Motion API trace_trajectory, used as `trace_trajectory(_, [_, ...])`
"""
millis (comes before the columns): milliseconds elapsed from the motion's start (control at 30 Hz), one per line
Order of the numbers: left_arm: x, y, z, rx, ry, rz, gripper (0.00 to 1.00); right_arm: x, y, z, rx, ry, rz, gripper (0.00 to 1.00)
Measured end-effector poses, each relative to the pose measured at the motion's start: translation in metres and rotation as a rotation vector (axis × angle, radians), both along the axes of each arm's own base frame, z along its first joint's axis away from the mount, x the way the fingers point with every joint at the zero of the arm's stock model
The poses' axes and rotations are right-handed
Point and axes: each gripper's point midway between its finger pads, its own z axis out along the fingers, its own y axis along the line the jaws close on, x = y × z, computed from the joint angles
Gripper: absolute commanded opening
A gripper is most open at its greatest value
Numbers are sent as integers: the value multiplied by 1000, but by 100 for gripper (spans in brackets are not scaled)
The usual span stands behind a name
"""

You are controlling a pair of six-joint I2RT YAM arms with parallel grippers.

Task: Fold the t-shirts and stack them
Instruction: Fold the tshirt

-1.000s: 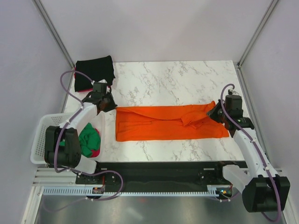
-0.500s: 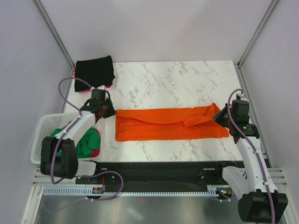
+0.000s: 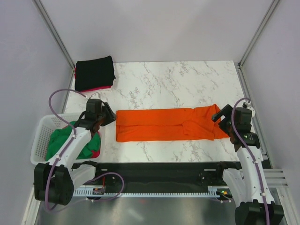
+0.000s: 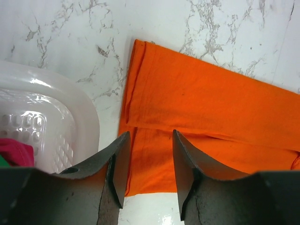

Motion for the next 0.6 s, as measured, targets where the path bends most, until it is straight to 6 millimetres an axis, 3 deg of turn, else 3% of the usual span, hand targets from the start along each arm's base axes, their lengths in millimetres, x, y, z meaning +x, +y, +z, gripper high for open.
trace_trajectory(100, [2, -3, 0, 7, -5, -7, 47, 15, 14, -4, 55, 2, 62, 90])
trace_trajectory(167, [5, -13, -4, 27, 17, -35, 47, 23, 28, -17, 84, 43, 118, 90])
trace_trajectory(367, [35, -78, -11, 58, 79, -195, 46, 24, 84, -67, 157, 214, 296, 92])
trace_trajectory(467, [48, -105, -24, 70, 119, -254, 46, 20, 84, -87, 169, 271, 278, 95])
trace_trajectory(600, [45, -128, -51, 80, 198, -321, 45, 25, 78, -104, 178, 327, 235, 96])
